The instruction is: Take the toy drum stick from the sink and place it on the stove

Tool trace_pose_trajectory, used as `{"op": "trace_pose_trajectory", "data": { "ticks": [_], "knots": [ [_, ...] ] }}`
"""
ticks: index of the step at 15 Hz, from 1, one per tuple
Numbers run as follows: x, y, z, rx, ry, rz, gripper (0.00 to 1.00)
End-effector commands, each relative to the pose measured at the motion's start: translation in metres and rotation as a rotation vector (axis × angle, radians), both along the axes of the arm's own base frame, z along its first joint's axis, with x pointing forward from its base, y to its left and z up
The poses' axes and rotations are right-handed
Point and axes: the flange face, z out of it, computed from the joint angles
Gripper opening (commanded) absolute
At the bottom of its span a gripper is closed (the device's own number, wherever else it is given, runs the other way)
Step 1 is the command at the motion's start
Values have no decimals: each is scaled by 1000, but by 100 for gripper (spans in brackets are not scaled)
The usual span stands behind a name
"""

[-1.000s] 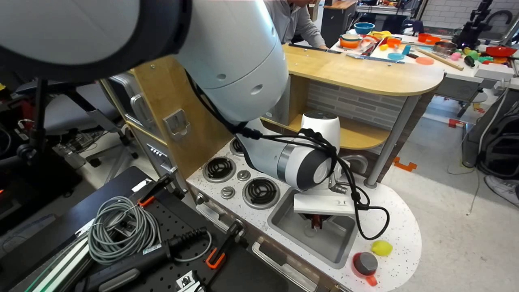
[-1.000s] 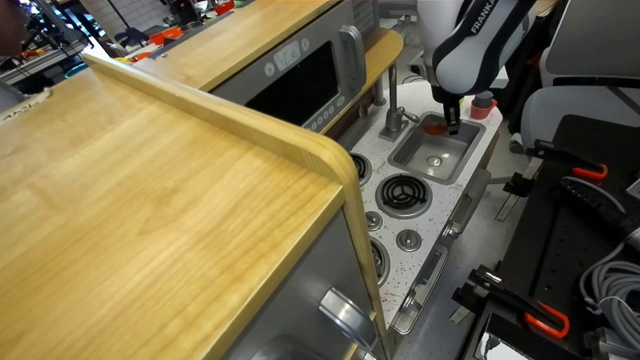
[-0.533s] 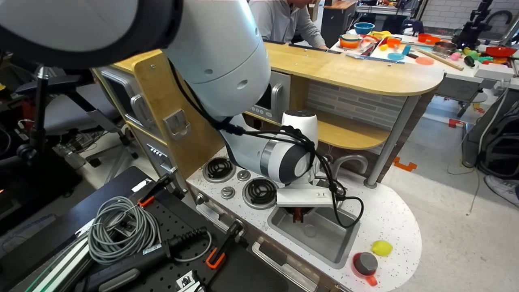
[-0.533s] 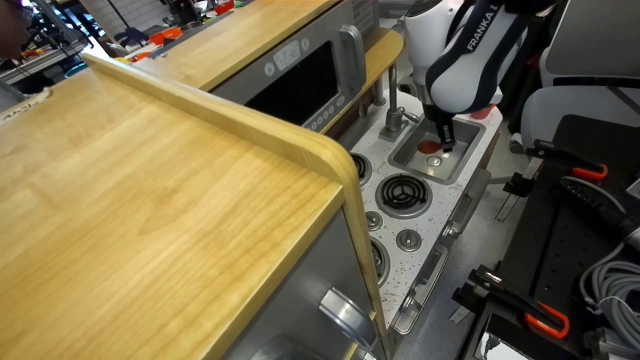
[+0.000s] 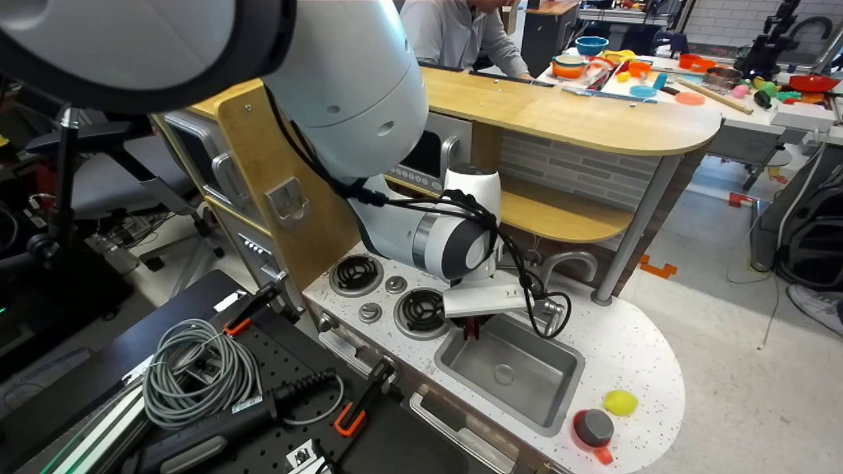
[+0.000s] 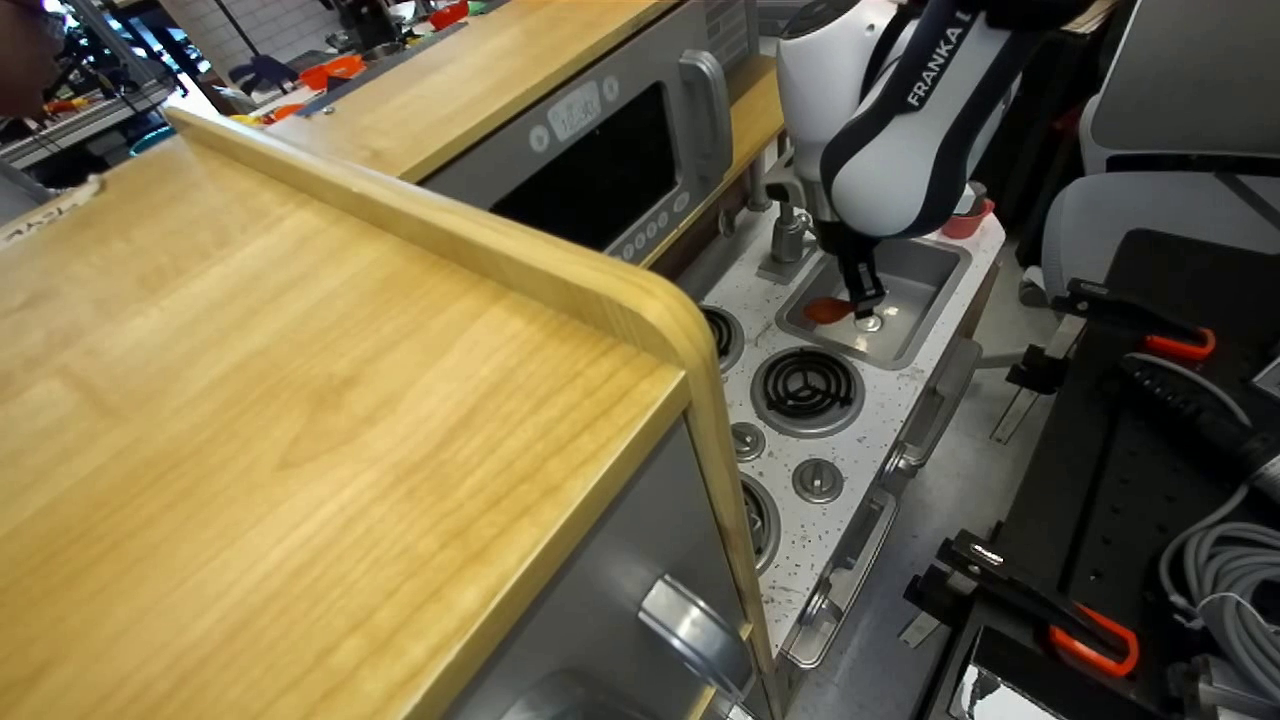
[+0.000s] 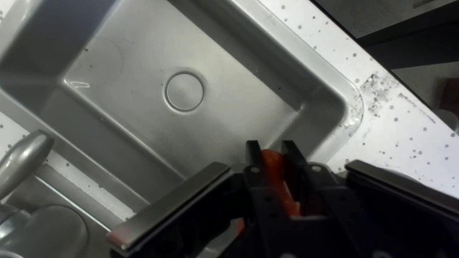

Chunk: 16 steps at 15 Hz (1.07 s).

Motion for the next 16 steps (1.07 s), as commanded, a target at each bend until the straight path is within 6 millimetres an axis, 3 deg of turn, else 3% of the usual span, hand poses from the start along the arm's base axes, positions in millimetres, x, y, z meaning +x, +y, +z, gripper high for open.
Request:
{"op": "trace_pose_trajectory", "data": {
  "ticks": [1, 8, 16],
  "knots": [
    [0, 20, 15, 14, 2, 103, 5],
    [-11, 61, 13, 20, 35, 307, 5],
    [-16, 77, 11, 10, 58, 412, 5]
  ]
}}
